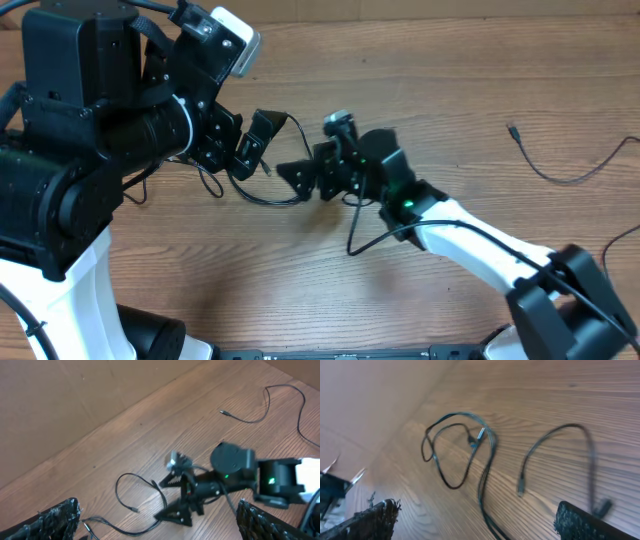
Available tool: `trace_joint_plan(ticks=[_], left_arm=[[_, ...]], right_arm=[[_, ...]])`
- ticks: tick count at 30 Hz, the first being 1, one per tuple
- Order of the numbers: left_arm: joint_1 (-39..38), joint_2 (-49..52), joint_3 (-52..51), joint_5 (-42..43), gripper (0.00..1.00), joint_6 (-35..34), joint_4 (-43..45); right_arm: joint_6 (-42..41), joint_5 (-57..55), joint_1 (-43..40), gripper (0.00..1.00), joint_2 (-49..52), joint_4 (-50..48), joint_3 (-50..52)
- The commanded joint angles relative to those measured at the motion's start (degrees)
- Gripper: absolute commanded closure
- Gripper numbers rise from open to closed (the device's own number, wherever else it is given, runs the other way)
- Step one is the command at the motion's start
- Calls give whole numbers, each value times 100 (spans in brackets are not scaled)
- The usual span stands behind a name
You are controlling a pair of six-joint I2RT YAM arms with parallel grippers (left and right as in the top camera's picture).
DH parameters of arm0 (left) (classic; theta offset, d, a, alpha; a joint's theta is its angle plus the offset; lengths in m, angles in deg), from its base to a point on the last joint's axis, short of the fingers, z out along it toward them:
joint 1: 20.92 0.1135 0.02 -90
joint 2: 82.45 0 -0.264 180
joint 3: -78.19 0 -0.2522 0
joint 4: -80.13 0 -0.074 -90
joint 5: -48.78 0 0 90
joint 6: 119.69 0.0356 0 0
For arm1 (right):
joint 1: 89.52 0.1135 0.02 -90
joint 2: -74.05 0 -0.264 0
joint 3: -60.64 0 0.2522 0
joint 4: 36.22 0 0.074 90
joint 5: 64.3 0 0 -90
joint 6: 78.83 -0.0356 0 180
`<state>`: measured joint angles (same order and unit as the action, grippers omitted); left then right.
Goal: Untangle cables
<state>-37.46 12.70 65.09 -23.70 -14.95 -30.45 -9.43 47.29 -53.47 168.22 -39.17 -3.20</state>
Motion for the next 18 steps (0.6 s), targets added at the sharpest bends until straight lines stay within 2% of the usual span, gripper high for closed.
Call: trace_joint_plan(ticks=[1, 9, 18], left_arm=[[-22, 9, 28, -11, 0, -103, 4], [-22, 9, 28, -13, 0, -103, 4], [-22, 9, 28, -13, 0, -103, 2]], right_arm=[[140, 256, 105, 0, 382, -332, -33], [142, 658, 435, 0, 953, -1110, -153], [341, 509, 909, 0, 1320, -1152, -328]])
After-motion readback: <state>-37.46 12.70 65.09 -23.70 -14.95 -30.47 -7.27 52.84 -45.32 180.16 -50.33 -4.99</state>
